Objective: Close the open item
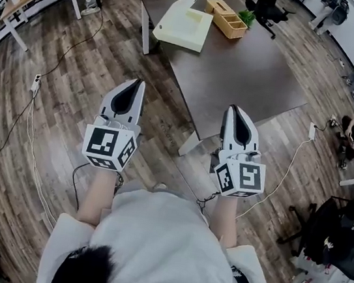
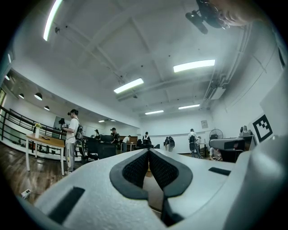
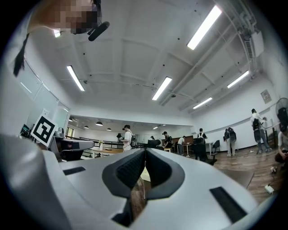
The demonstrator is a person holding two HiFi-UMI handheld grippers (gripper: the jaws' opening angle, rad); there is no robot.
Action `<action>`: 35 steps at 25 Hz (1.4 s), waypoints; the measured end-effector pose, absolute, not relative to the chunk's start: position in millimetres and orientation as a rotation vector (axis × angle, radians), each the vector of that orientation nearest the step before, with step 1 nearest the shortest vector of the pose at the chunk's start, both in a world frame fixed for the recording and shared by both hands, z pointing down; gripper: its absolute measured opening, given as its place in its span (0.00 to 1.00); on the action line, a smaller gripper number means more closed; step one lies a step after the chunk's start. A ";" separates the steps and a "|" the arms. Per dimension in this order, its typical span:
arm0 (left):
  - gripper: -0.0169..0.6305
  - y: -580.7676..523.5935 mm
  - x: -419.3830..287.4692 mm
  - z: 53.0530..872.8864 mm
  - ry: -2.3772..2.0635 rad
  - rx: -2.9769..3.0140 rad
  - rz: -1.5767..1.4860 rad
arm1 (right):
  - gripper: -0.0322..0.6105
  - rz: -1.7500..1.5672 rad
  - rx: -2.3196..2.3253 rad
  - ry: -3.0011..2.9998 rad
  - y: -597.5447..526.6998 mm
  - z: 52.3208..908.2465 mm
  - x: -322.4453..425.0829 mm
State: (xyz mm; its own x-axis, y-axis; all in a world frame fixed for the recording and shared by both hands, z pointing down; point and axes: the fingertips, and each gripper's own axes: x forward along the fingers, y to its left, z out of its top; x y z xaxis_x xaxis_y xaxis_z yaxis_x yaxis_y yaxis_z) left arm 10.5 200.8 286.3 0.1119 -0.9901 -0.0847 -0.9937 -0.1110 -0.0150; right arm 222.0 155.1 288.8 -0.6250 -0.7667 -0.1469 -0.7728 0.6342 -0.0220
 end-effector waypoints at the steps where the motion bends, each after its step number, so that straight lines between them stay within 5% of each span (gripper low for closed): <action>1: 0.04 199.2 12.7 288.4 2.046 -2.293 0.075 | 0.07 0.062 -1.276 2.710 152.8 289.5 222.4; 19: 0.04 124.6 -8.9 303.4 2.033 -2.322 0.040 | 0.07 0.021 -1.298 2.697 84.9 299.5 202.8; 35: 0.04 -9.2 -109.9 299.9 1.999 -2.365 0.047 | 0.07 0.015 -1.344 2.678 -40.7 295.9 105.2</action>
State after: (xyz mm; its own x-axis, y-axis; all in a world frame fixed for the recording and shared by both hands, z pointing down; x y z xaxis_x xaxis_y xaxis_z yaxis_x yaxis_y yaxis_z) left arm -109.9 -9.2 299.9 0.1665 -0.9847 -0.0517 -0.9860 -0.1660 -0.0146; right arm 105.2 -40.7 295.9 -0.5889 -0.7970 -0.1340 -0.7985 0.5994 -0.0558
